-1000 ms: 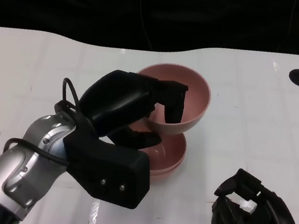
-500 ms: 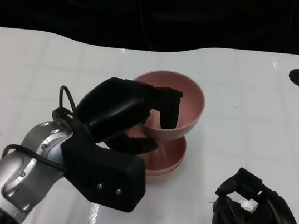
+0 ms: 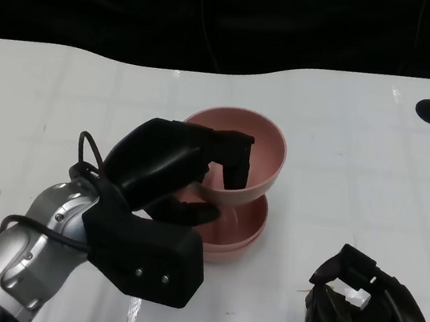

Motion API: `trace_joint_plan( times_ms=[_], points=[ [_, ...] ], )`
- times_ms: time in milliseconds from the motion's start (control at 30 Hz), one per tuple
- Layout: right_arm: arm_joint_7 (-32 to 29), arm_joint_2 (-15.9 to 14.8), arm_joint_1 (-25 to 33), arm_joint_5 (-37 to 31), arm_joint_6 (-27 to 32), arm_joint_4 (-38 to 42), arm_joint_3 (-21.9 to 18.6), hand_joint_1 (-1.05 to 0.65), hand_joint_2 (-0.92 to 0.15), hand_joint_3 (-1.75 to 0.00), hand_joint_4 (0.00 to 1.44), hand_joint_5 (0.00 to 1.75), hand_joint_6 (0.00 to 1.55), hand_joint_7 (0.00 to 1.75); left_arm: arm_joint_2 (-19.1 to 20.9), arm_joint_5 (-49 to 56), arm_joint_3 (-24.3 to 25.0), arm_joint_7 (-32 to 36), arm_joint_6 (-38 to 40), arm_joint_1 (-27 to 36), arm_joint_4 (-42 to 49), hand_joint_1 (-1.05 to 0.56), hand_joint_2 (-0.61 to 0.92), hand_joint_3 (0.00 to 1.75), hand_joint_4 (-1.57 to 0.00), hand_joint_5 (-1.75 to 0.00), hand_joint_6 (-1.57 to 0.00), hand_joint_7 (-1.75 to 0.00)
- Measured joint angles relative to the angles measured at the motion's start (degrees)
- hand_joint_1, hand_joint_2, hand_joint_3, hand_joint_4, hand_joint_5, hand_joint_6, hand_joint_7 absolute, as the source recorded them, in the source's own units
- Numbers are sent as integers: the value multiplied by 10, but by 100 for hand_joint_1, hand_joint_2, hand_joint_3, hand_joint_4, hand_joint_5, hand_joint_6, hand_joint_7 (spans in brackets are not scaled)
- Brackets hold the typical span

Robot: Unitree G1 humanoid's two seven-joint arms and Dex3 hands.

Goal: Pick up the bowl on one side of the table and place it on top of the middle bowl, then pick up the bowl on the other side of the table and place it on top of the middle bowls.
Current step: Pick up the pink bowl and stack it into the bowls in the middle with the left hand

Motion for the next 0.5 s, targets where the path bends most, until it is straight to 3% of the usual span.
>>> trace_joint_plan(
  times_ms=[500],
  points=[
    [-10, 1, 0, -2, -3, 0, -1, -23, -66, -86, 90, 175, 73, 160, 0, 6, -8, 3, -5, 4, 29, -4, 62, 90, -71, -175, -57, -175]
  ],
)
